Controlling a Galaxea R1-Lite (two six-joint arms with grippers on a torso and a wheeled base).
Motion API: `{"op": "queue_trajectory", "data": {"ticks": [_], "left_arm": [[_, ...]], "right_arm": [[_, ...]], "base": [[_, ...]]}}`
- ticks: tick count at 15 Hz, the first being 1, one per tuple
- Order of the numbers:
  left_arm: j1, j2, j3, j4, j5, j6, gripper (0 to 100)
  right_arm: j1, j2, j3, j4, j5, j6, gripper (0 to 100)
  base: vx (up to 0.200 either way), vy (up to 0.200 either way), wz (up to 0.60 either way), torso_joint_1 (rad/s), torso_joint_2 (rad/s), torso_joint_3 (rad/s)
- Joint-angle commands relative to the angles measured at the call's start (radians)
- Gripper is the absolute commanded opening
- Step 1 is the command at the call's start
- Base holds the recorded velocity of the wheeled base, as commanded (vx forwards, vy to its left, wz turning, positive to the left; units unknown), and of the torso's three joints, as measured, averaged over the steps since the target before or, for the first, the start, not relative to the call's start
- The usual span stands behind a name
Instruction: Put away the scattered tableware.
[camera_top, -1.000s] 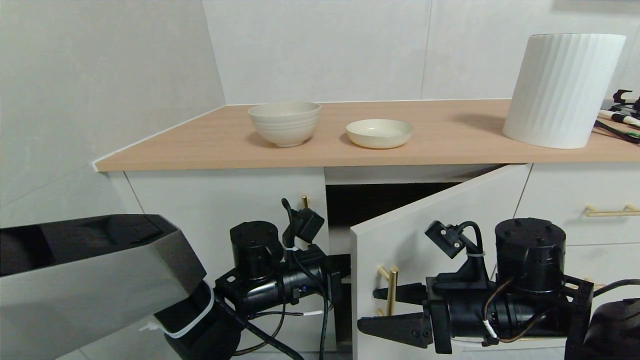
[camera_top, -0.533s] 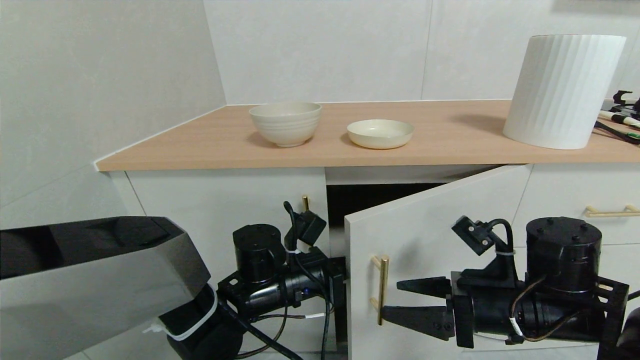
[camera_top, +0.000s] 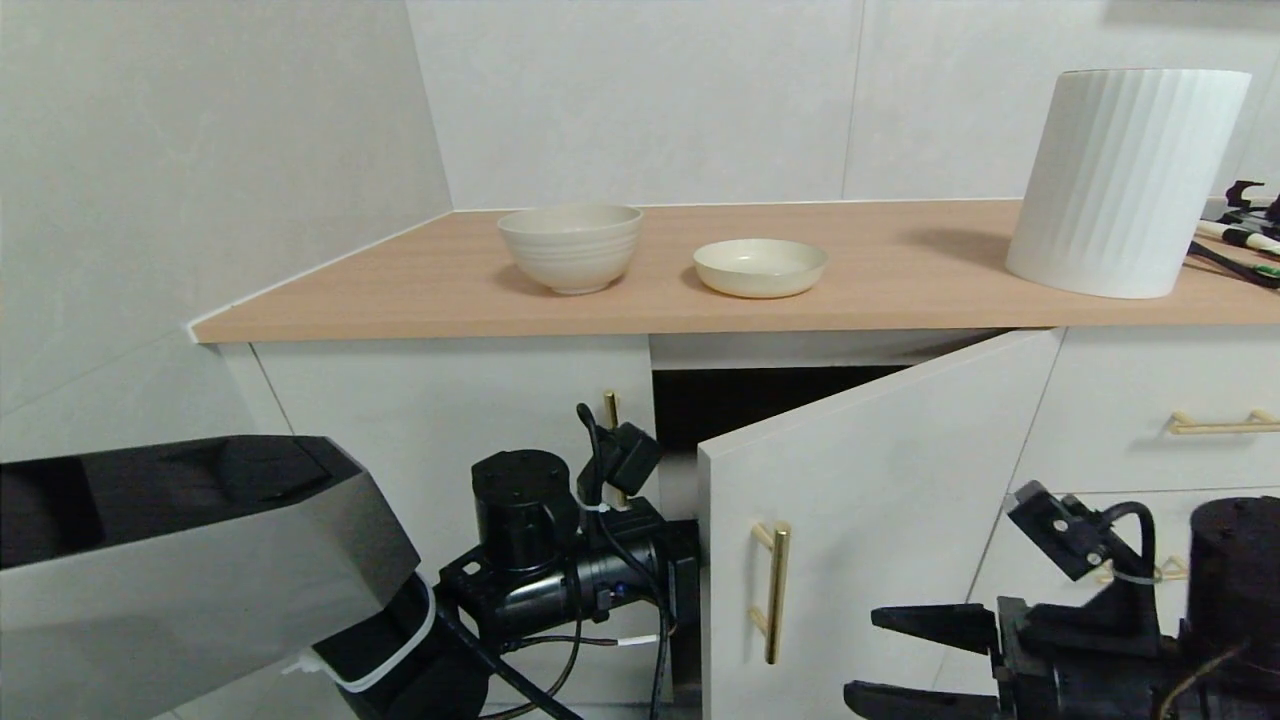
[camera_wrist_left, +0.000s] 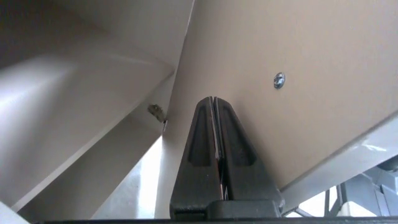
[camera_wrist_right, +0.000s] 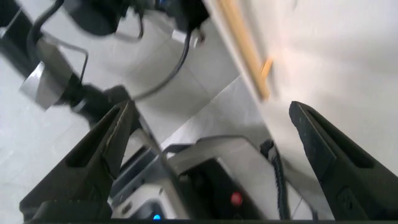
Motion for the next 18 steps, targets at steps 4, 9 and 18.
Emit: {"op": "queue_trajectory", "data": {"ticks": [4,9,18], "left_arm": [[-0.004,-0.027,-0.004,0.022,0.0,-0.003,0],[-0.011,-0.009,-0.049,0.051,0.001,-0.003,0],[-0.024,0.033,-0.176,0.168,0.003,-0.005,0]], "right_arm": [[0.001,-0.142,0.064,0.033,-0.001,0.0,100],[0.001,-0.142,0.066,0.038,-0.002,-0.002,100],[0.001,-0.154,0.069,0.039,-0.002,-0.003,100]], "base": [[0.0,0.0,0.0,0.0,0.0,0.0],[-0.2,0.0,0.0,0.002,0.0,0.003],[-0.044,0.0,0.0,0.001,0.0,0.001]]}}
